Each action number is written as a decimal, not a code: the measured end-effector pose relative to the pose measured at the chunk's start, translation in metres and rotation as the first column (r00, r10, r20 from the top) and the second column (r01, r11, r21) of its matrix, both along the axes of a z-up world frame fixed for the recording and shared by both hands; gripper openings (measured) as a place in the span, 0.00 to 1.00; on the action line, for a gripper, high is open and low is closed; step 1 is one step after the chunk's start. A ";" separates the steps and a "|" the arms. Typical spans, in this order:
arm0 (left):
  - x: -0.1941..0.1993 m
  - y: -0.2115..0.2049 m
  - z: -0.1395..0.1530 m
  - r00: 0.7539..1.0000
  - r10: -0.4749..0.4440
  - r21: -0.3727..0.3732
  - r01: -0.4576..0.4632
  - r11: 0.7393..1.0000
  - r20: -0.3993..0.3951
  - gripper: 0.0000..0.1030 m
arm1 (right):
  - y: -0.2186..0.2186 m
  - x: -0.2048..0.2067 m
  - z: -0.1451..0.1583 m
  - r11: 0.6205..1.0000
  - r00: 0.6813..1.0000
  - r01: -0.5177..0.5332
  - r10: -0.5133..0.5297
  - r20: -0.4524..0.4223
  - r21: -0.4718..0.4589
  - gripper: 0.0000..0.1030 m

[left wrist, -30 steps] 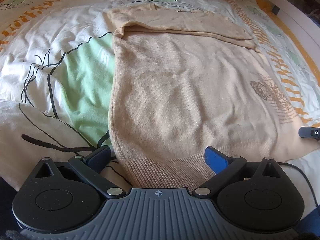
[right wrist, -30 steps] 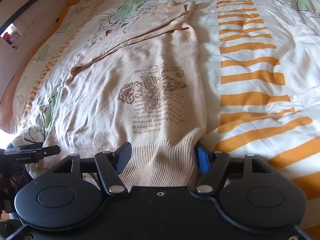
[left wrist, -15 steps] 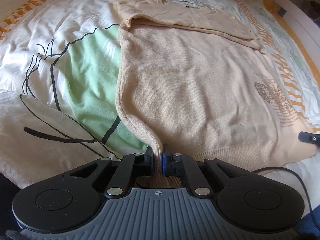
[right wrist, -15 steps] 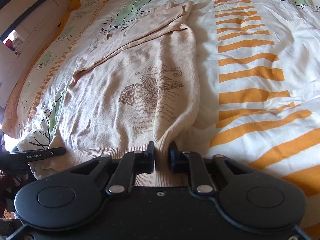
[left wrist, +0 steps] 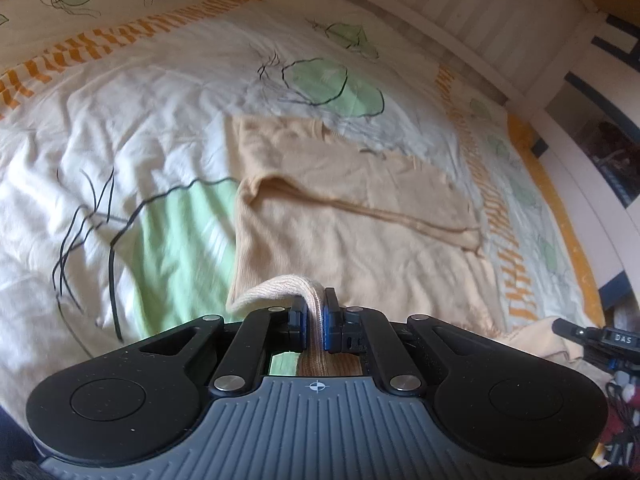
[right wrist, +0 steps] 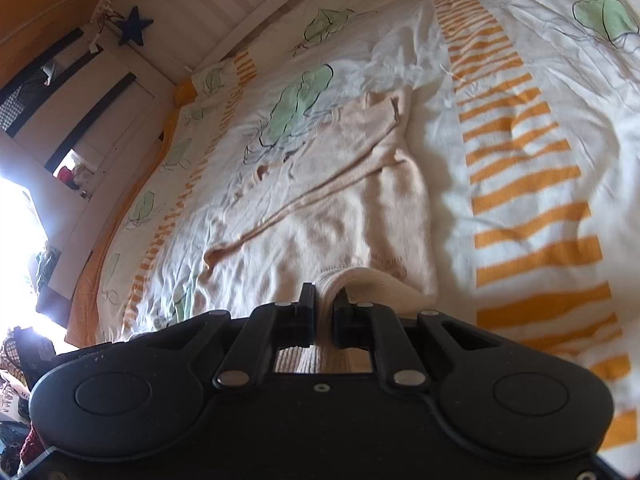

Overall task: Fold small clothes
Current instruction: 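Lift the hem with both grippers and fold it onto the collar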

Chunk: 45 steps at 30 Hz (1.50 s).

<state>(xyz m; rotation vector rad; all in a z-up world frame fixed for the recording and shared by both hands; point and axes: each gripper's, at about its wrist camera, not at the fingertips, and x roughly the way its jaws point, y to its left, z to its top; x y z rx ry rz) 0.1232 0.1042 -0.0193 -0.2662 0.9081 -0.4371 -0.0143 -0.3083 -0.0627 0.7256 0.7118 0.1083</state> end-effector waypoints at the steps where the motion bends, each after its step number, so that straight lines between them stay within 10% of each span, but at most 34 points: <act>1: 0.007 0.000 0.004 1.000 0.004 -0.012 -0.004 1.000 0.012 0.06 | -0.004 0.009 0.004 1.000 1.000 0.005 -0.005 0.015 -0.007 0.15; 18: 0.129 -0.022 0.019 0.991 0.082 -0.083 -0.073 0.994 0.109 0.07 | -0.038 0.147 0.014 0.996 0.990 0.064 -0.055 0.128 -0.061 0.15; 29: 0.191 -0.030 -0.019 0.992 0.120 -0.032 -0.118 0.992 0.035 0.07 | -0.054 0.215 -0.012 0.990 0.993 0.097 -0.090 0.075 -0.101 0.15; 45: 0.209 -0.030 -0.044 0.991 0.135 -0.009 -0.135 0.991 -0.014 0.07 | -0.034 0.198 -0.035 0.978 0.999 -0.003 0.011 0.039 -0.210 0.37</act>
